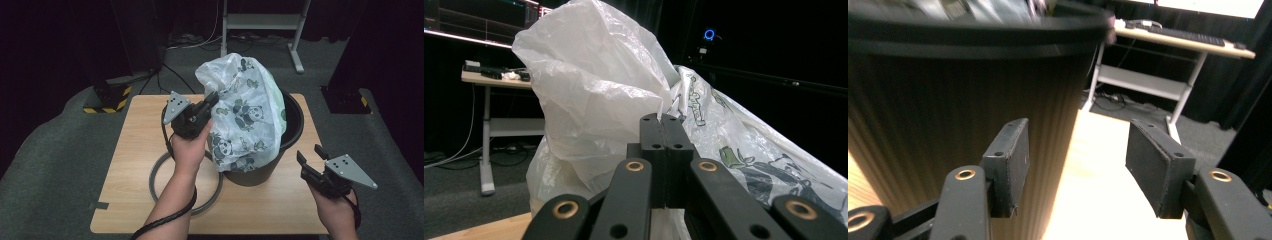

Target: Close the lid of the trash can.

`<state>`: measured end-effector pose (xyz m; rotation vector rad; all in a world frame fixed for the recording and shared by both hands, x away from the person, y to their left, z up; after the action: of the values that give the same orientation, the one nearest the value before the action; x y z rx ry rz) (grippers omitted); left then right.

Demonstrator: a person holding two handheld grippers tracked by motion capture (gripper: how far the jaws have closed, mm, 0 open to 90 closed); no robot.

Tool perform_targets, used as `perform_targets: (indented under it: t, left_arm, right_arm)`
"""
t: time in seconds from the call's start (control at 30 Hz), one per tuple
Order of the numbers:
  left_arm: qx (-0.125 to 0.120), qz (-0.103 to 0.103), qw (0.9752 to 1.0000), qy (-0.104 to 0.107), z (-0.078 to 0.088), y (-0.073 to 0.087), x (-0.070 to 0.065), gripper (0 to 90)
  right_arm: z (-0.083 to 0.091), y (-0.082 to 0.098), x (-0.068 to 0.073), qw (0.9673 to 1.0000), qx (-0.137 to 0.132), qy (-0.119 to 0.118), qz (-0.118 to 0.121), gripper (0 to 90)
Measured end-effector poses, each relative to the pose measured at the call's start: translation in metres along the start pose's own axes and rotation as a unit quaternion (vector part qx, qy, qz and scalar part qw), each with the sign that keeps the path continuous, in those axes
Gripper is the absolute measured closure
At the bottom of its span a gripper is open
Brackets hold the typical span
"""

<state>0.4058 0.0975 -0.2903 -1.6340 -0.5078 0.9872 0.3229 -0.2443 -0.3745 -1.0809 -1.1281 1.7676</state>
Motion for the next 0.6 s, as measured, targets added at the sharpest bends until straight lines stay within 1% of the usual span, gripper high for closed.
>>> perform_targets:
  t: [0.07,0.2,0.33,0.43,0.5,0.57,0.6]
  left_arm:
    - [-0.002,-0.003,1.0,0.002,-0.001,-0.002,-0.002,90.0]
    - [-0.009,-0.012,0.9999,0.005,-0.002,-0.008,-0.006,90.0]
    - [-0.014,-0.015,0.9998,0.009,-0.003,-0.012,-0.009,90.0]
    - [-0.016,-0.019,0.9996,0.012,-0.002,-0.015,-0.012,90.0]
    - [-0.02,-0.021,0.9995,0.013,-0.002,-0.018,-0.014,89.9]
    - [-0.026,-0.027,0.9992,0.016,-0.002,-0.02,-0.017,90.0]
    - [-0.028,-0.032,0.999,0.017,-0.002,-0.021,-0.018,90.0]
  right_arm:
    - [-0.006,0.009,-0.002,0.9999,0.012,0.002,0.0,39.9]
    - [-0.018,0.028,-0.006,0.9997,0.023,0.006,-0.002,35.6]
    - [-0.029,0.045,-0.008,0.9994,0.033,0.002,-0.007,31.1]
    - [-0.035,0.054,-0.009,0.9991,0.042,-0.001,-0.006,28.1]
    - [-0.038,0.059,-0.01,0.999,0.044,-0.003,-0.01,26.0]
    - [-0.041,0.064,-0.01,0.9988,0.048,0.004,-0.011,22.7]
    - [-0.043,0.066,-0.01,0.9986,0.051,0.004,-0.012,20.7]
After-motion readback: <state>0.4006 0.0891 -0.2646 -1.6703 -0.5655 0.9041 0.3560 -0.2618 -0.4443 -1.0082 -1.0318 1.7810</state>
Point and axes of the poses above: each handheld gripper's, and its own axes: z roughly backward along the jaws, y roughly out of its underside, x roughly to its left, the point moved 2 cm from there along -z, roughly forward along the jaws, and after that the axes turned 8 degrees about z, right-handed, at the moved point
